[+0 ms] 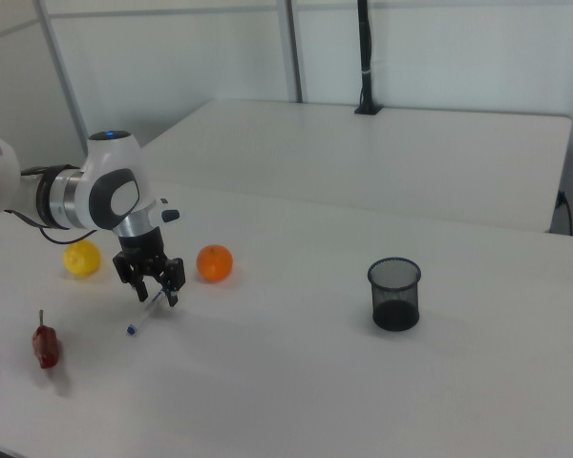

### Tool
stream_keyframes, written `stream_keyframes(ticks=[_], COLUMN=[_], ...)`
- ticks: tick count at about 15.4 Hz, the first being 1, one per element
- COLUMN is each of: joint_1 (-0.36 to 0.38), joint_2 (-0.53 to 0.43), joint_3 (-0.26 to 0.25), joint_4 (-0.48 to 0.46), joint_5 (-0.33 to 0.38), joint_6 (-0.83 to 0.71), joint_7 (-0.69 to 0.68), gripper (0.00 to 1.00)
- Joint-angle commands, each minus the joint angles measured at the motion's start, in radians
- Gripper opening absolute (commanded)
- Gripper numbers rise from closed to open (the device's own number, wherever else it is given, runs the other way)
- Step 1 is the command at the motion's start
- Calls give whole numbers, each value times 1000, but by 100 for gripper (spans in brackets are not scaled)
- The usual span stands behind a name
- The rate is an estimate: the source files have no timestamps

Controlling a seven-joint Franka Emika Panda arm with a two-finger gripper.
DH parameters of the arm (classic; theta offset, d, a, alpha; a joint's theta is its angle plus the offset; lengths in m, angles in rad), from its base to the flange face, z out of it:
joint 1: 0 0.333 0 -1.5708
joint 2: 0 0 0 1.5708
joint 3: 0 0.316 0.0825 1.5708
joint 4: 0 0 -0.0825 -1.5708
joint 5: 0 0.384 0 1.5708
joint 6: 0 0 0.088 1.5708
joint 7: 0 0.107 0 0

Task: Place marker
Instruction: 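Lower the open gripper onto the white marker and close it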

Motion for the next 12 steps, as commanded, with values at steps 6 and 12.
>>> stream_keyframes(ticks=[6, 12], joint_1=[3, 3], joint_2=[6, 1], joint_3=[6, 6], joint_4=[-16, -16], joint_5=[-17, -17], joint_6=[14, 7], joint_7=[27, 27], gripper=[48, 0])
